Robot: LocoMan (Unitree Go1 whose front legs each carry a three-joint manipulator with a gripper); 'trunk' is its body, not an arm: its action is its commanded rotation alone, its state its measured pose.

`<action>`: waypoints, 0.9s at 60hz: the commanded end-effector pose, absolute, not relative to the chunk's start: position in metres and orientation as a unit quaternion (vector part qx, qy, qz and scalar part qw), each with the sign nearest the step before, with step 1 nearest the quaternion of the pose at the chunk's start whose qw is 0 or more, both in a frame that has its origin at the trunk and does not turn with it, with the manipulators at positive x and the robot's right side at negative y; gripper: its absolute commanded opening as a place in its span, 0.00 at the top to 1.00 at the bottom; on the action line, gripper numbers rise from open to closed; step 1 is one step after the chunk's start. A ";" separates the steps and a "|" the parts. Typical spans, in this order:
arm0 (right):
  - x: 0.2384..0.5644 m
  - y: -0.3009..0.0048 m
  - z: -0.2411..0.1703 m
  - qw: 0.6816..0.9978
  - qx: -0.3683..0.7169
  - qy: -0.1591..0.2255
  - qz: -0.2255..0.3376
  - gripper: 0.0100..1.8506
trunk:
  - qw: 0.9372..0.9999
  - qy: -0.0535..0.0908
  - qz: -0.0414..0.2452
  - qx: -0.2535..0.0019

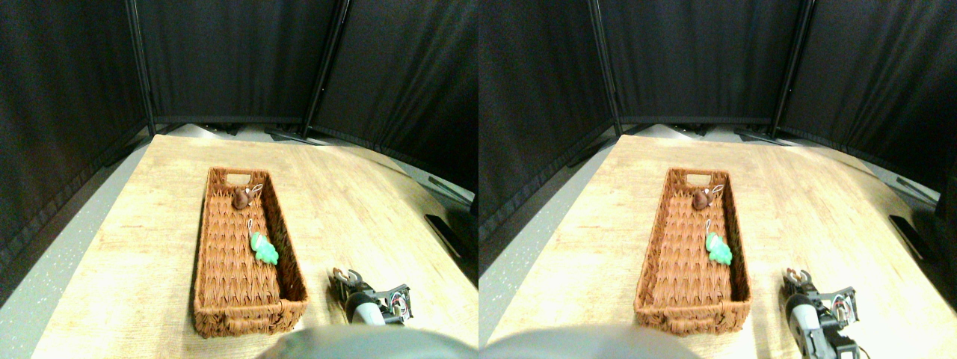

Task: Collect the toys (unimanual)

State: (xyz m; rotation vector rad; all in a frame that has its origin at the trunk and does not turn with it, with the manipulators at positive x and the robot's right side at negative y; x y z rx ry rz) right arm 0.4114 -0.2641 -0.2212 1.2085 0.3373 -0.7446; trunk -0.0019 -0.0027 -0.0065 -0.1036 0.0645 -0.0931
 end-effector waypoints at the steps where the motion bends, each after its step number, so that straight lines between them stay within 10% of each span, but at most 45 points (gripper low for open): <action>1: 0.422 -0.260 -0.197 0.798 0.505 0.117 -0.308 0.97 | 0.997 0.027 -0.049 -0.060; 54: 0.491 -0.212 -0.134 0.850 0.493 0.122 -0.140 0.97 | 0.995 -0.001 -0.006 -0.102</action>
